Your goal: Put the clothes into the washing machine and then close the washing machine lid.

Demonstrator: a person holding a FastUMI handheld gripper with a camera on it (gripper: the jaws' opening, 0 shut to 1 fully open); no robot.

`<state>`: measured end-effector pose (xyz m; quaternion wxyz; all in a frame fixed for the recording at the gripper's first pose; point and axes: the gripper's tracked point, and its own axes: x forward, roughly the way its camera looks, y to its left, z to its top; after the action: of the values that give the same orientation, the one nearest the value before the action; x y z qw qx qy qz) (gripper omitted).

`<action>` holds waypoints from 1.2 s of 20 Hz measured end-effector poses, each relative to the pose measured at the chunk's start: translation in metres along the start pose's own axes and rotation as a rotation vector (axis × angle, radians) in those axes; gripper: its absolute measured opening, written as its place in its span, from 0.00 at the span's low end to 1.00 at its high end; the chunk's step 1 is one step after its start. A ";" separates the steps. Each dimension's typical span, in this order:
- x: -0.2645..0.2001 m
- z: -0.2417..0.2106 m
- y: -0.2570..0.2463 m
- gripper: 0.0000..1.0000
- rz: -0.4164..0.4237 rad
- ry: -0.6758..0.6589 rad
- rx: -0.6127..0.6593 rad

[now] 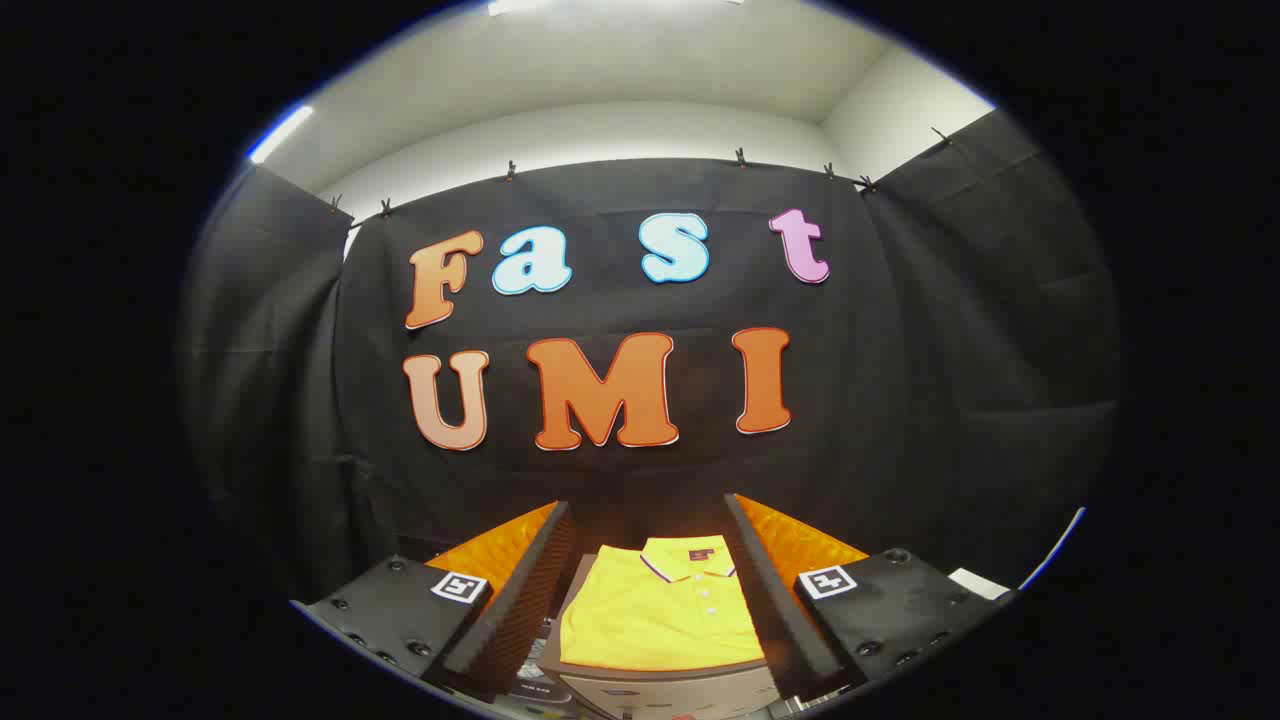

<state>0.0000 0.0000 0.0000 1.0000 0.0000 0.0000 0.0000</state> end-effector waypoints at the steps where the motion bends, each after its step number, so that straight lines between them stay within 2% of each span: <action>1: 0.000 0.001 0.001 0.98 0.002 0.000 0.002; 12: 0.011 0.011 0.000 0.98 0.008 0.000 -0.065; 24: 0.015 0.019 -0.004 0.98 0.005 0.000 -0.077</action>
<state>0.0147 -0.0036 0.0193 0.9993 -0.0384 -0.0001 0.0023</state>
